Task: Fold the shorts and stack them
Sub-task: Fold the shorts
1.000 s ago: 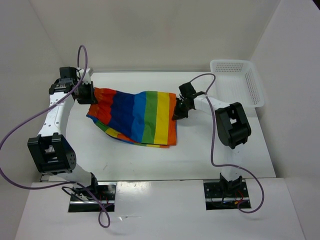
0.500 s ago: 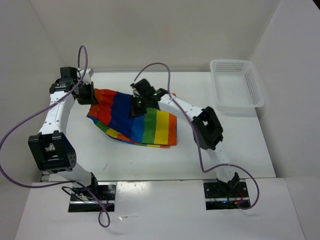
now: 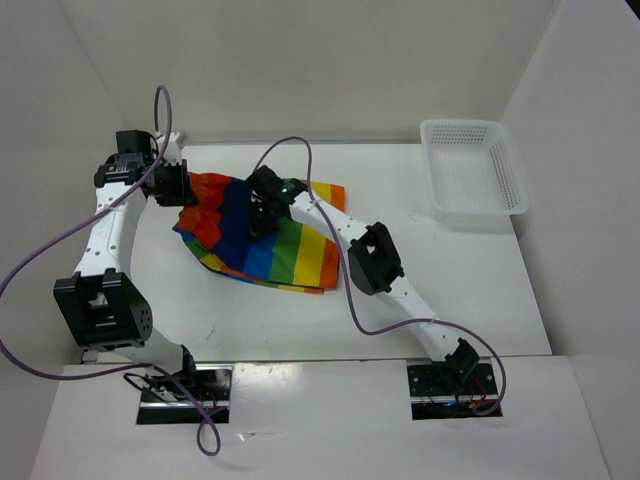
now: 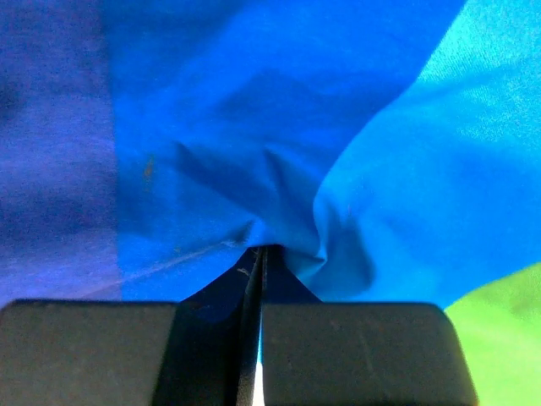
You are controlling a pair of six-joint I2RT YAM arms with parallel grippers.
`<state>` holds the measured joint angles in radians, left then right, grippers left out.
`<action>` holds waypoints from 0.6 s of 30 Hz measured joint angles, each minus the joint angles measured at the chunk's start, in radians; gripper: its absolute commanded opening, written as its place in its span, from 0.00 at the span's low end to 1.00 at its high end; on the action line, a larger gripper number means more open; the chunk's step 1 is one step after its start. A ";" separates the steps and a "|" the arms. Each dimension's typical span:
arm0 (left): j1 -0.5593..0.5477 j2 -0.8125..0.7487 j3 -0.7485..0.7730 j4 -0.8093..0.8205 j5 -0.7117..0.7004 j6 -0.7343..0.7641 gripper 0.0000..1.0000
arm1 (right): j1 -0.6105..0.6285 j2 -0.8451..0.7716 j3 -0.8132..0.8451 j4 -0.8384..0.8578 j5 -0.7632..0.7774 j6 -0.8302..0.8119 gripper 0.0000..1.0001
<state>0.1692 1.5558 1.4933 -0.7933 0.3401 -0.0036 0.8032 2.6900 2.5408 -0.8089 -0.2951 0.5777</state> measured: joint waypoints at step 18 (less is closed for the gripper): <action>-0.012 -0.009 0.091 -0.056 0.034 0.000 0.00 | -0.040 -0.187 0.097 -0.215 0.252 -0.034 0.00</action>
<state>0.1574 1.5471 1.5841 -0.8490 0.3740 -0.0032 0.7628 2.5034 2.6381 -1.0237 -0.0433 0.5442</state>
